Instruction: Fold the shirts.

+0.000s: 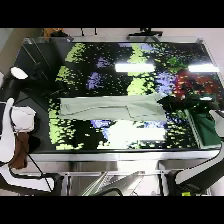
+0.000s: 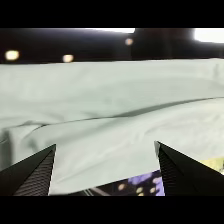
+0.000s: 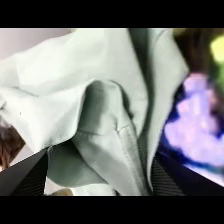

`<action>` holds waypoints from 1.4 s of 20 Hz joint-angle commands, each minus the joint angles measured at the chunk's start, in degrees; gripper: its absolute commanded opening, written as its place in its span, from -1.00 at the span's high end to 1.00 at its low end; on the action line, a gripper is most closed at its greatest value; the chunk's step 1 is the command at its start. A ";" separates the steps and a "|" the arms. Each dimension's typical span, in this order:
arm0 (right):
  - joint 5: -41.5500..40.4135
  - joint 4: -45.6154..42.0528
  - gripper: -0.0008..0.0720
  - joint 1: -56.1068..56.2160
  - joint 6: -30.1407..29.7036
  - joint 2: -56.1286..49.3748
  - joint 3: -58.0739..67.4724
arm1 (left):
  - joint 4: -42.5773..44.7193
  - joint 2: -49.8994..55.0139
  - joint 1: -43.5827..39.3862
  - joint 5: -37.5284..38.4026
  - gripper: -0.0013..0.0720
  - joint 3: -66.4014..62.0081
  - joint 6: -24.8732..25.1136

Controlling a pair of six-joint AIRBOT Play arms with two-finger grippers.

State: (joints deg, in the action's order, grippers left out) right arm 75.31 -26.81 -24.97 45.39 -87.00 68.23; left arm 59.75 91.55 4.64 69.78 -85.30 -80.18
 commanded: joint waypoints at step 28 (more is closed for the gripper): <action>16.31 10.36 0.93 2.08 8.83 11.98 19.04 | -8.79 33.11 -43.45 -17.59 0.91 -30.23 -6.23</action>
State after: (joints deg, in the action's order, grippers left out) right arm 91.22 -16.34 -23.33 52.51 -75.29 85.60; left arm 53.32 126.43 -39.03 52.31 -116.64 -86.39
